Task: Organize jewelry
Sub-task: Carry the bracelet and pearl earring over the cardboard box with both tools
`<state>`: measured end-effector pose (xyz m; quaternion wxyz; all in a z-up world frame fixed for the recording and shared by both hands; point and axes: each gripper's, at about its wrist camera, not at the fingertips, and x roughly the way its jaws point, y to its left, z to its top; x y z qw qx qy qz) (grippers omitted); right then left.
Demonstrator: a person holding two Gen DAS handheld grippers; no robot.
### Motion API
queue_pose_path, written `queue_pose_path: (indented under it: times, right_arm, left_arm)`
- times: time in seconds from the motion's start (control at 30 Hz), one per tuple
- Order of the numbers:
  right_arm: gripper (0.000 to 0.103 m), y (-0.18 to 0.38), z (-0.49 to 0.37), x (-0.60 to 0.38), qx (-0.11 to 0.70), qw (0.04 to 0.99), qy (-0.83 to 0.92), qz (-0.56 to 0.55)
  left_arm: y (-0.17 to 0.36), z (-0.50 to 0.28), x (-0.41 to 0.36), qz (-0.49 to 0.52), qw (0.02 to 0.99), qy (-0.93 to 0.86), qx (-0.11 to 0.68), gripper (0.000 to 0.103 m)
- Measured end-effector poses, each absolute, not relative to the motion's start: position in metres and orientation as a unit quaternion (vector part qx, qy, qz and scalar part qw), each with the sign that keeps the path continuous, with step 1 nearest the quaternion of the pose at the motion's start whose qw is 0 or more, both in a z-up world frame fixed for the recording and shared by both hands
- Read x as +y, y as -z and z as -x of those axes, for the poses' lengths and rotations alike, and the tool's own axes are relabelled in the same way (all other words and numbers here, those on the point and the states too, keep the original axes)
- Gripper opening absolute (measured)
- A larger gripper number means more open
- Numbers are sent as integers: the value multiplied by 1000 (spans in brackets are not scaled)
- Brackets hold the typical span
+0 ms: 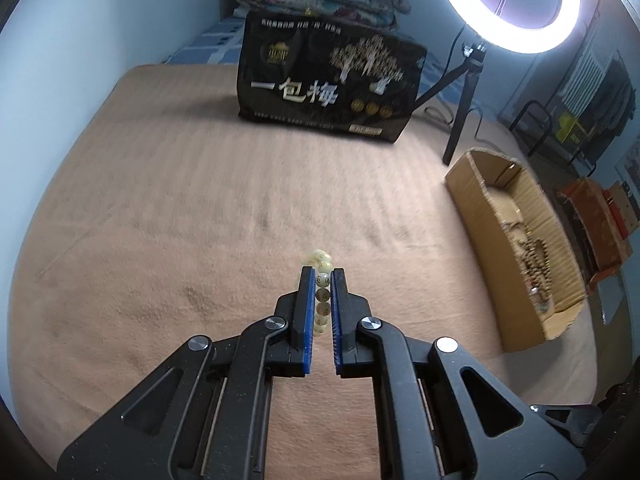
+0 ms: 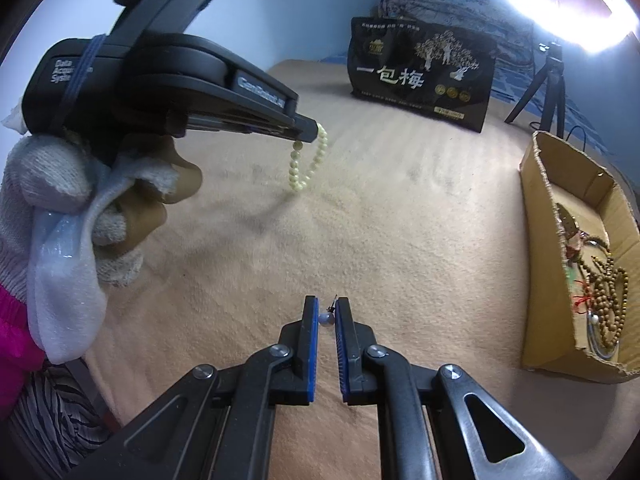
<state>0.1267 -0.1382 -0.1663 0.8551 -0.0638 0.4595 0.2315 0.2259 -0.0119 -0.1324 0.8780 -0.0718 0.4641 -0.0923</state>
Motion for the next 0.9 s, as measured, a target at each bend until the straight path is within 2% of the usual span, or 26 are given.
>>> queue_pose_path:
  times: [0.47, 0.9]
  right_arm:
    - [6, 131, -137, -186, 426, 883, -195, 31]
    - [6, 101, -158, -257, 400, 906, -142, -2]
  left_arm:
    - [78, -211, -46, 100, 892, 141, 419, 5]
    - [62, -210, -101, 92, 892, 180, 404, 5]
